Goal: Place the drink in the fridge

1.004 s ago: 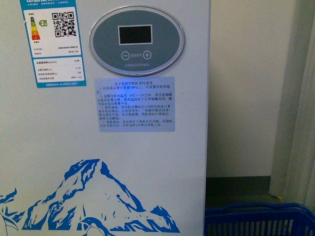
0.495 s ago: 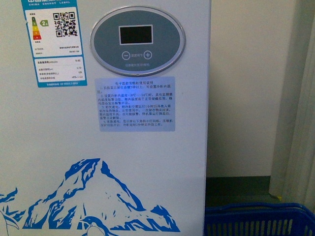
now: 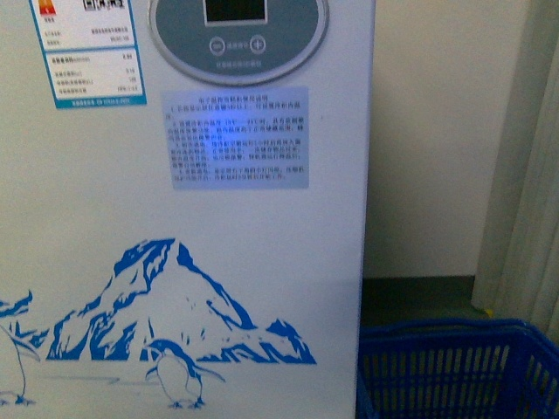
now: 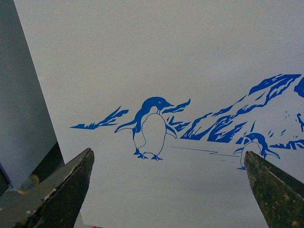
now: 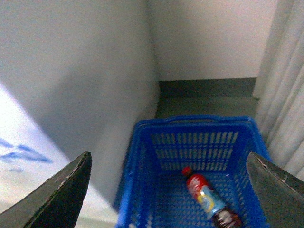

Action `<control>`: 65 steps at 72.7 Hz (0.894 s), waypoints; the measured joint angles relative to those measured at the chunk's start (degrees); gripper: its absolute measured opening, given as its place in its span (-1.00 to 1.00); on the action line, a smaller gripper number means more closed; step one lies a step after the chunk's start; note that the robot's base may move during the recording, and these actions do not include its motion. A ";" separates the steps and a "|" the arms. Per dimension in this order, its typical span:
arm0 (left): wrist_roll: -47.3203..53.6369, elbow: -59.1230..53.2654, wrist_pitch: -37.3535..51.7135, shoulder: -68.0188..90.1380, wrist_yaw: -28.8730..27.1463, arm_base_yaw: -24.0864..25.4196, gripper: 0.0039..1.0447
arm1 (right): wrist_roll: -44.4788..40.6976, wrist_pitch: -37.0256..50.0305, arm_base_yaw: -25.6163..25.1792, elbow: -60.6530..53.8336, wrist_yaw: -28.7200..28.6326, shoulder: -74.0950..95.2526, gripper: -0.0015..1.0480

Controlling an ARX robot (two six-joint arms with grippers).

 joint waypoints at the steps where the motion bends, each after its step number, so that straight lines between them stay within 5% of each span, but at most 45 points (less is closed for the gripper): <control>1: 0.00 0.02 0.00 0.00 0.00 0.00 0.85 | -0.39 0.59 0.15 0.68 0.52 1.38 0.86; 32: 0.00 0.02 0.00 0.00 0.00 0.00 0.85 | -12.44 -1.70 1.16 23.91 6.21 37.46 0.86; 65: 0.00 0.02 0.00 0.00 0.00 0.00 0.85 | -24.48 -8.50 -1.44 44.78 4.22 65.96 0.86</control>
